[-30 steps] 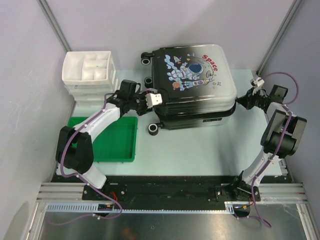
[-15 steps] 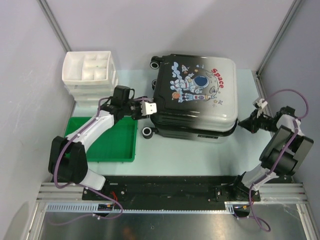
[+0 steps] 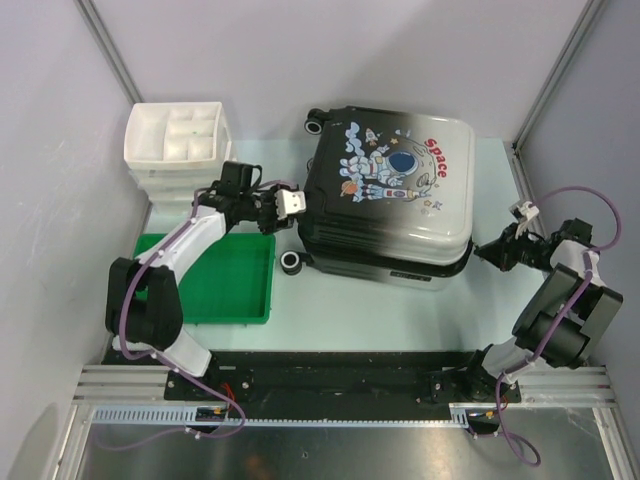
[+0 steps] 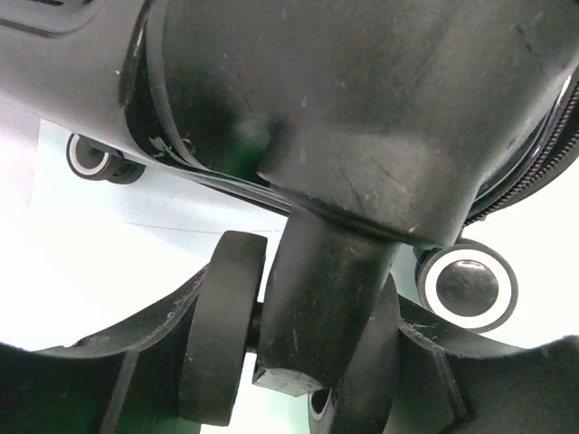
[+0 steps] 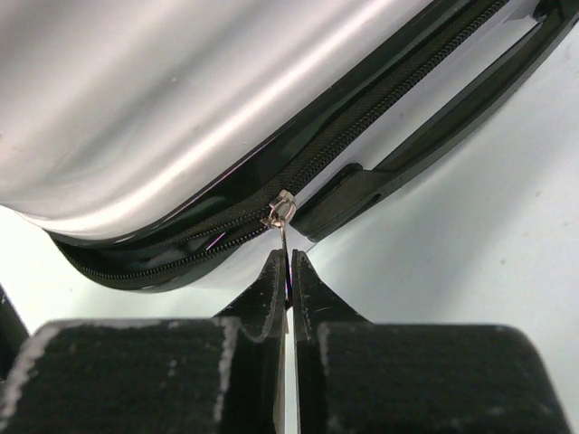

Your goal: Open, take out, and arrange the luggage

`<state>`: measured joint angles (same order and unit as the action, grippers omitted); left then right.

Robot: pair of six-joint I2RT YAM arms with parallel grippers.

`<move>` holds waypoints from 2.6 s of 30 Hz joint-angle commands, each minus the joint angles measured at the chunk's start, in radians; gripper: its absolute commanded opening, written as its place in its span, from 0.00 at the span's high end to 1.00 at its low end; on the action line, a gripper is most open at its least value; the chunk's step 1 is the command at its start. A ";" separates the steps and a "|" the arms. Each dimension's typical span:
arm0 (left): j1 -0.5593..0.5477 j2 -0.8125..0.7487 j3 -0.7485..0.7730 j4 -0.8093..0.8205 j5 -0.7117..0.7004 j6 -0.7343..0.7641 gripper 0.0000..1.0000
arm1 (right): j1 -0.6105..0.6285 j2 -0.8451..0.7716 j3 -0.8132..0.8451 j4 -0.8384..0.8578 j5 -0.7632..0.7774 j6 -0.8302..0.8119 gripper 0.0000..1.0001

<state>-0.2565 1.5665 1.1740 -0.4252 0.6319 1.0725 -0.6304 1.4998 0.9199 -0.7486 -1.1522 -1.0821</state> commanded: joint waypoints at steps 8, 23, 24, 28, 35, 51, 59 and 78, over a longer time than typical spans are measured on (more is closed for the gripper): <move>0.112 0.044 0.069 0.121 -0.187 -0.144 1.00 | 0.104 0.183 0.115 0.735 0.170 0.459 1.00; -0.038 -0.125 0.021 0.060 -0.093 -0.298 0.82 | 0.241 0.226 0.166 0.908 0.220 0.596 1.00; -0.038 -0.108 0.029 0.062 -0.116 -0.295 0.88 | 0.245 0.232 0.175 0.919 0.236 0.602 1.00; -0.017 -0.074 0.036 0.059 -0.115 -0.226 1.00 | 0.250 0.289 0.237 0.985 0.258 0.636 1.00; -0.015 -0.028 0.016 0.049 -0.129 -0.108 1.00 | 0.284 0.512 0.451 1.055 0.272 0.749 1.00; -0.018 -0.006 0.107 0.022 -0.121 -0.202 0.39 | 0.267 0.817 0.912 0.890 0.186 1.284 0.32; -0.018 -0.166 0.147 0.020 0.058 -0.330 0.00 | 0.232 0.761 0.742 0.776 0.177 1.390 0.34; -0.044 -0.298 0.055 0.022 0.003 -0.990 0.02 | 0.340 0.829 0.501 1.183 -0.001 1.854 0.70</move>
<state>-0.2787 1.3342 1.2732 -0.4114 0.6327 0.3092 -0.3450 2.3619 1.4528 0.3965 -1.0294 0.7258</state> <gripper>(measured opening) 0.989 0.424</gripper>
